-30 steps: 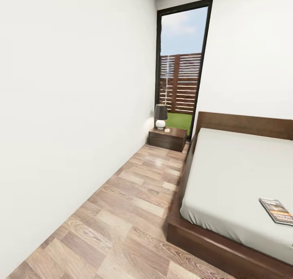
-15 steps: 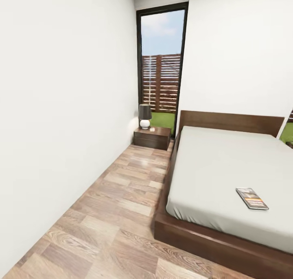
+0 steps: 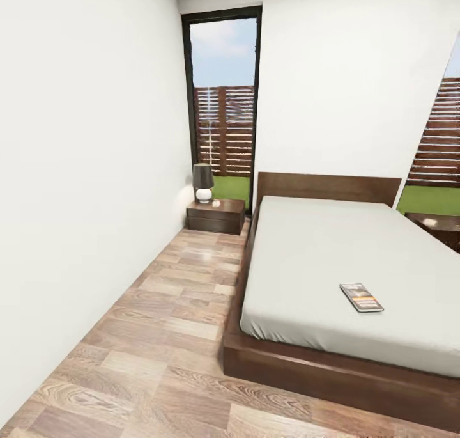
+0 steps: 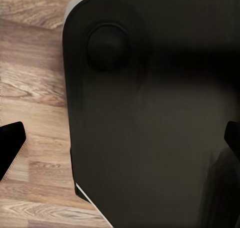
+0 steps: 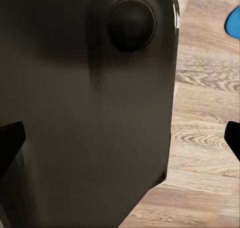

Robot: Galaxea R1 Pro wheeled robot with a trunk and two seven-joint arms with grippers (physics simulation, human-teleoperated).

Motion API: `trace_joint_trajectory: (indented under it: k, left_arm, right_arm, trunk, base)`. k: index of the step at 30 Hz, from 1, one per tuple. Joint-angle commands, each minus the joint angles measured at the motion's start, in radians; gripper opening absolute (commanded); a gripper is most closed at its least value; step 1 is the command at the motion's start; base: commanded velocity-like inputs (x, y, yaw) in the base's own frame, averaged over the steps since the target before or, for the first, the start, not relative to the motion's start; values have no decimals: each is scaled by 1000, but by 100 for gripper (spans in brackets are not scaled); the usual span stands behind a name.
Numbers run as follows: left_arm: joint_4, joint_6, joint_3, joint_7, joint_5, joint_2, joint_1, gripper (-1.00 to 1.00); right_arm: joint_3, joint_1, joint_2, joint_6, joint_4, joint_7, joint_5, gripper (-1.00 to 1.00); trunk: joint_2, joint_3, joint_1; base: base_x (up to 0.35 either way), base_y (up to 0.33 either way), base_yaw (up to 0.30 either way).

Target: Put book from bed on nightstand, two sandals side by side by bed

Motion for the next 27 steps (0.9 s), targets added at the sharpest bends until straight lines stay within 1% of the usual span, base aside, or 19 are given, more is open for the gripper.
trace_joint_trajectory:
  k: [1, 27]
  left_arm:
    - [-1, 1, 0, -1, 0, 0, 0, 100]
    - [-1, 0, 0, -1, 1, 1, 0, 100]
  right_arm:
    - [-1, 0, 0, 1, 0, 0, 0, 100]
    - [-1, 0, 0, 1, -1, 0, 0, 100]
  trunk:
    - [0, -1, 0]
    - [0, 0, 0]
  base:
    - [0, 0, -260]
    - [0, 0, -256]
